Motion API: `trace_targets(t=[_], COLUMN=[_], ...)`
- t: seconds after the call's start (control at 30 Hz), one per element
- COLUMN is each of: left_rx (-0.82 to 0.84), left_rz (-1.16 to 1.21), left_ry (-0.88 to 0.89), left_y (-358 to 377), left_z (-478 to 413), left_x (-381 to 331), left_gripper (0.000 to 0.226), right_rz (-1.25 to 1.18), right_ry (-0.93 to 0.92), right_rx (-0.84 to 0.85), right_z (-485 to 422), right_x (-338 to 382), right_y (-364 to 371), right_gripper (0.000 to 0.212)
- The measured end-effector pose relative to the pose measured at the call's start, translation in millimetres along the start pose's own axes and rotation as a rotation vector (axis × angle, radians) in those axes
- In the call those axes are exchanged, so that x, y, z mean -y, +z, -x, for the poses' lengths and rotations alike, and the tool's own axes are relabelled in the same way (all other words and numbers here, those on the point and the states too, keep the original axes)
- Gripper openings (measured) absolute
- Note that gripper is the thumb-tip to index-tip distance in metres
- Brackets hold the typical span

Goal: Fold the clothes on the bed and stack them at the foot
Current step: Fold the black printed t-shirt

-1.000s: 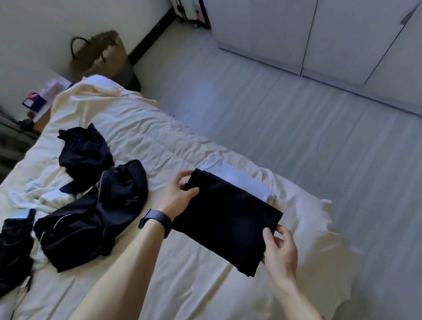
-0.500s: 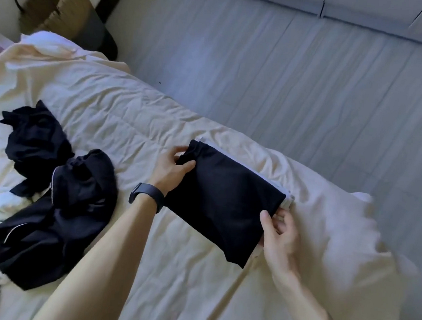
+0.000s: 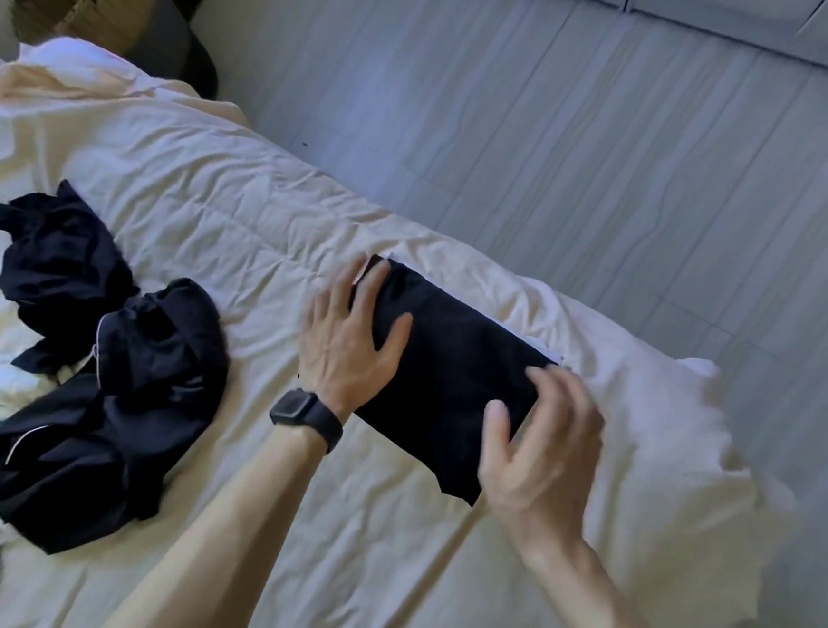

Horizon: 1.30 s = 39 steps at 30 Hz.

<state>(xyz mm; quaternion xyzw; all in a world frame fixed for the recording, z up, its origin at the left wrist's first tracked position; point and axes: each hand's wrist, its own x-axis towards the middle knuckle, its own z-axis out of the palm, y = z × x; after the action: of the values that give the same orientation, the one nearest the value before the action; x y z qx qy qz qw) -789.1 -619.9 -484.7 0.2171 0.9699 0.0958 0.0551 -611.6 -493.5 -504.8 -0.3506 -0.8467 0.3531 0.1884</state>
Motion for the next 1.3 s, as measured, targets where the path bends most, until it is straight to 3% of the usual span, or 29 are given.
trace_targets(t=[0.07,0.17,0.27,0.53,0.67,0.83,0.93,1.07,1.2,1.3], left_rx=[0.099,0.275,0.307,0.286,0.193,0.275,0.391,0.421,0.455,0.436], left_rz=[-0.051,-0.169,-0.196,-0.180,-0.159,-0.200,-0.251,-0.317,-0.119,0.119], left_ry=[0.076,0.093,0.071,0.166,0.251,0.169,0.109,0.039,-0.123,-0.300], left_y=[11,32,52,91,103,93,71,20,-42,-97], left_z=[10,10,9,-11,-11,-13,-13,3,59,133], left_x=[-2,7,11,23,39,29,11,-23,-40,-34], left_gripper=[0.066,0.062,0.060,0.064,0.067,0.063,0.061,0.058,0.054,0.049], right_rz=[0.063,0.216,0.338,0.372,0.370,0.370,0.382,0.538,0.567,0.553], right_ry=[-0.204,-0.267,-0.321,-0.310,-0.368,-0.343,-0.286,-0.248,-0.252,-0.453], right_rx=[0.070,0.325,0.469,0.346,0.294,0.375,0.529,0.888,1.159,1.215], right_z=[-3,-11,-17,-13,-8,-14,-27,-50,-66,-51], right_x=[18,27,-6,-51,-56,-42,-22,7,46,101], right_y=[18,50,67,95,111,97,70,12,-56,-109], right_gripper=[0.043,0.063,0.079,0.094,0.088,0.089,0.084,0.074,0.044,0.036])
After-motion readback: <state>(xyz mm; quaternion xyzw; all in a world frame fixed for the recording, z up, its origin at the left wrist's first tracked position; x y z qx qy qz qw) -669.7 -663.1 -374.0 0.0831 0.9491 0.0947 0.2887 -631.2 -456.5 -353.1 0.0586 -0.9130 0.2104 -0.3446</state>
